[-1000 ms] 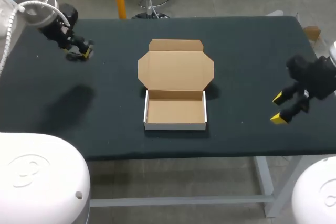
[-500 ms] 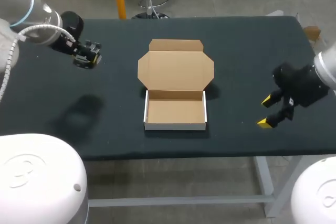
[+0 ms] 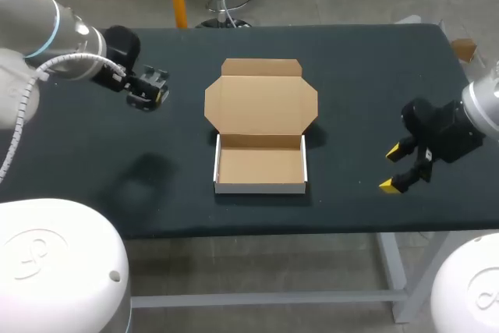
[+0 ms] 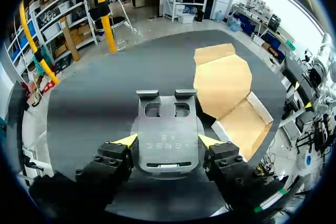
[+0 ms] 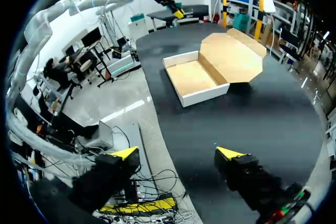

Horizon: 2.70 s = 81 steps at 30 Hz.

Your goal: Assemble the packaging by folding the flat box into shape, placing the metal phone stand inside, and closing the box properly

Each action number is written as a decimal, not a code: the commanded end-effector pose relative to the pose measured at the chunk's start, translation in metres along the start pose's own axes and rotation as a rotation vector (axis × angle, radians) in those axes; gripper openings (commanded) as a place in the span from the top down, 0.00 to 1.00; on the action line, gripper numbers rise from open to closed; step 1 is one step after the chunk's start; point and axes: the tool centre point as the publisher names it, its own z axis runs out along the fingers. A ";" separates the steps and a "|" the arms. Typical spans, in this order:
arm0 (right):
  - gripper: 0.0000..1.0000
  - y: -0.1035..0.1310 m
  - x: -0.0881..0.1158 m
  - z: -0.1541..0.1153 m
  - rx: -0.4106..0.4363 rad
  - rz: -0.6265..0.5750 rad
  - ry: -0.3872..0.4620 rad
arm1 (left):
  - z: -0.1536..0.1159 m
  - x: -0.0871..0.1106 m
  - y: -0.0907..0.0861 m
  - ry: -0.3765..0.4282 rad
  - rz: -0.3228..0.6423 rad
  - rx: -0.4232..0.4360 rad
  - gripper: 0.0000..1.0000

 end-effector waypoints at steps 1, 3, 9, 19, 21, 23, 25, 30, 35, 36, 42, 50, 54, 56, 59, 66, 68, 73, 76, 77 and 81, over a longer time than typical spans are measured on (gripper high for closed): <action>0.00 -0.001 0.000 -0.002 -0.004 -0.002 0.004 | 0.001 0.020 -0.002 0.002 0.028 -0.010 1.00; 0.00 -0.001 0.000 -0.002 -0.004 -0.002 0.004 | 0.004 0.031 -0.003 0.014 0.045 -0.022 1.00; 0.00 -0.001 0.000 -0.002 -0.004 -0.002 0.004 | 0.016 0.062 -0.005 0.057 0.108 -0.062 1.00; 0.00 -0.001 0.000 -0.002 -0.004 -0.002 0.004 | 0.041 0.109 -0.009 0.120 0.199 -0.135 1.00; 0.00 -0.001 0.000 -0.002 -0.004 -0.002 0.004 | 0.045 0.117 -0.008 0.125 0.213 -0.145 1.00; 0.00 -0.001 0.000 -0.002 -0.004 -0.002 0.004 | 0.049 0.125 -0.007 0.135 0.232 -0.154 1.00; 0.00 -0.001 0.000 -0.002 -0.004 -0.002 0.004 | 0.054 0.133 -0.006 0.146 0.246 -0.164 1.00; 0.00 -0.001 0.000 -0.002 -0.004 -0.002 0.004 | 0.067 0.153 -0.003 0.169 0.284 -0.194 1.00; 0.00 -0.001 0.000 -0.002 -0.004 -0.002 0.004 | 0.078 0.172 0.002 0.198 0.319 -0.211 1.00; 0.00 -0.001 0.000 -0.002 -0.004 -0.002 0.004 | 0.080 0.175 0.004 0.201 0.325 -0.213 1.00; 0.00 -0.001 0.000 -0.002 -0.004 -0.002 0.004 | 0.096 0.192 0.009 0.217 0.352 -0.227 1.00; 0.00 -0.001 0.000 -0.002 -0.004 -0.002 0.004 | 0.110 0.208 0.015 0.221 0.367 -0.209 1.00; 0.00 -0.001 0.000 -0.002 -0.004 -0.002 0.004 | 0.120 0.215 0.017 0.217 0.369 -0.204 1.00; 0.00 -0.001 0.000 -0.002 -0.004 -0.002 0.004 | 0.125 0.218 0.019 0.212 0.369 -0.200 1.00; 0.00 -0.001 0.000 -0.002 -0.004 -0.002 0.004 | 0.132 0.221 0.021 0.217 0.367 -0.205 1.00; 0.00 -0.001 0.000 -0.002 -0.004 -0.002 0.004 | 0.144 0.231 0.023 0.203 0.376 -0.206 1.00; 0.00 -0.001 0.000 -0.002 -0.004 -0.002 0.004 | 0.149 0.232 0.022 0.196 0.375 -0.211 1.00; 0.00 -0.001 0.000 -0.002 -0.004 -0.002 0.004 | 0.159 0.232 0.022 0.185 0.368 -0.226 1.00; 0.00 -0.001 0.000 -0.002 -0.004 -0.002 0.004 | 0.164 0.233 0.021 0.178 0.366 -0.231 1.00; 0.00 -0.001 0.000 -0.002 -0.004 -0.002 0.004 | 0.165 0.233 0.021 0.174 0.365 -0.232 1.00; 0.00 -0.001 0.000 -0.002 -0.004 -0.002 0.004 | 0.169 0.231 0.021 0.161 0.363 -0.232 1.00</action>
